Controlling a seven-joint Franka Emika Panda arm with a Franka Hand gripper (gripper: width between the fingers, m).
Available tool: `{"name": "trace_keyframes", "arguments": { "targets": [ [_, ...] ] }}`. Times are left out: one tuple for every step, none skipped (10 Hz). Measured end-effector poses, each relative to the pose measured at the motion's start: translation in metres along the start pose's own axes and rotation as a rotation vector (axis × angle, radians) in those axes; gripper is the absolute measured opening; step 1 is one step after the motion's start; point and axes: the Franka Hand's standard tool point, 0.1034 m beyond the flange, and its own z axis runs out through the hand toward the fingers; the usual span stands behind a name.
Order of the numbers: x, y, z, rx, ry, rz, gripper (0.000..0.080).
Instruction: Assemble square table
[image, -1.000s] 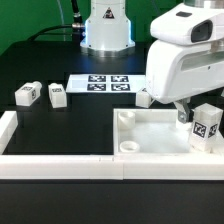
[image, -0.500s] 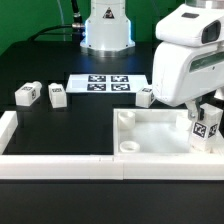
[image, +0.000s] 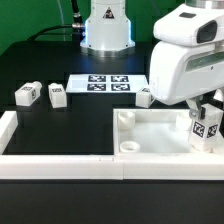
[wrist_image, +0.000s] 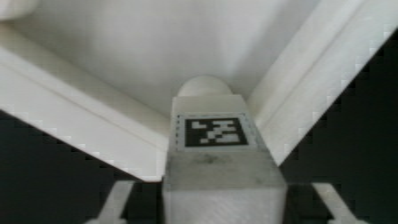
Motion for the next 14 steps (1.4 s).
{"name": "trace_keyframes", "arguments": {
  "targets": [
    [0.0003, 0.0004, 0.0002, 0.004, 0.010, 0.109, 0.0286],
    [0.0004, 0.0003, 0.0005, 0.002, 0.017, 0.226, 0.0286],
    [0.0005, 0.0011, 0.0008, 0.009, 0.023, 0.324, 0.0288],
    [0.0002, 0.0017, 0.0011, 0.011, 0.030, 0.459, 0.0288],
    [0.0001, 0.0019, 0.0011, 0.012, 0.031, 0.574, 0.0288],
    [0.0001, 0.0021, 0.0011, 0.013, 0.031, 0.666, 0.0288],
    [0.0000, 0.0027, 0.0010, 0.018, 0.030, 0.774, 0.0288],
    [0.0000, 0.0026, 0.0011, 0.019, 0.029, 0.865, 0.0288],
    [0.0000, 0.0026, 0.0011, 0.018, 0.029, 0.958, 0.0288],
    [0.0001, 0.0025, 0.0011, 0.017, 0.028, 1.020, 0.0288],
    [0.0001, 0.0029, 0.0011, 0.017, 0.028, 1.084, 0.0288],
    [0.0003, 0.0026, 0.0014, 0.019, 0.029, 1.085, 0.0361],
    [0.0002, 0.0022, 0.0019, 0.019, 0.028, 1.064, 0.0361],
    [0.0001, 0.0020, 0.0021, 0.018, 0.028, 1.033, 0.0542]
  ]
}}
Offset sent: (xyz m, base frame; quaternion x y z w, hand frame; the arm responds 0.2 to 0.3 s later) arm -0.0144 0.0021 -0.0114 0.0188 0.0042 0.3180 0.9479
